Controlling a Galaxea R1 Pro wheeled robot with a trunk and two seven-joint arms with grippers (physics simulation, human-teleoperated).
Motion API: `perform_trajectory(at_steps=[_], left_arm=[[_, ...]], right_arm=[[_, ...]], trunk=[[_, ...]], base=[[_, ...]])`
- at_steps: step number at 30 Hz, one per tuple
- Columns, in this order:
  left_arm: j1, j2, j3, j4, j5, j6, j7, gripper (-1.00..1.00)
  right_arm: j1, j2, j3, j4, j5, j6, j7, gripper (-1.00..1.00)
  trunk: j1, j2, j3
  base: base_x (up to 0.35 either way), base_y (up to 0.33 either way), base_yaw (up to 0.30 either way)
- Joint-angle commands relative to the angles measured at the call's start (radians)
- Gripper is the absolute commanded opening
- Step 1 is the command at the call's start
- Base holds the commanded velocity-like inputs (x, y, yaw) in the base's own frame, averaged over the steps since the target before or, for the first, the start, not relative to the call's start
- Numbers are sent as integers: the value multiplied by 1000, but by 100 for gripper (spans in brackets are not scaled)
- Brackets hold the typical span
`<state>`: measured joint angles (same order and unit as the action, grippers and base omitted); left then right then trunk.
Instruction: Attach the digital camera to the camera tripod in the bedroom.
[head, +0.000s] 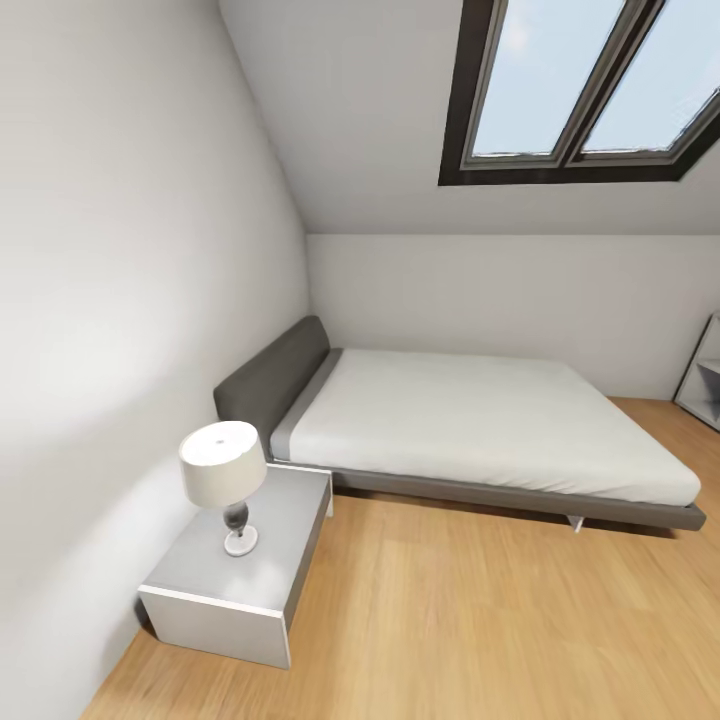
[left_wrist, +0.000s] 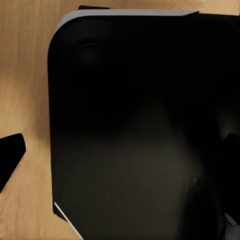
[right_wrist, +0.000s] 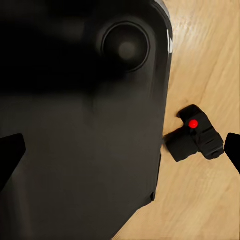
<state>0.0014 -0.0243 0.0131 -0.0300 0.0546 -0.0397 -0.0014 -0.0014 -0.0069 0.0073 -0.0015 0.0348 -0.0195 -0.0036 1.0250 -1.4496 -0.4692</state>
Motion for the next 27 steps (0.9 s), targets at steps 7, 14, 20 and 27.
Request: perform_trajectory(at_steps=[7,14,20,27], left_arm=[[0,0,1,-1,36,-2,0,100],[0,0,1,-1,46,-2,0,100],[0,0,0,-1,48,-2,0,100],[0,2,2,-2,54,-2,1,100]], right_arm=[[0,-2,0,0,-2,-44,-1,100],[0,-4,-1,0,-3,-56,-1,100],[0,-1,-1,0,-4,-57,-1,100],[0,0,-1,0,-3,-58,-1,100]], trunk=[[0,0,-1],[0,0,-1],[0,0,-1],[0,0,-1]], base=[[0,308,0],[0,323,0],[0,258,-20],[0,62,-180]])
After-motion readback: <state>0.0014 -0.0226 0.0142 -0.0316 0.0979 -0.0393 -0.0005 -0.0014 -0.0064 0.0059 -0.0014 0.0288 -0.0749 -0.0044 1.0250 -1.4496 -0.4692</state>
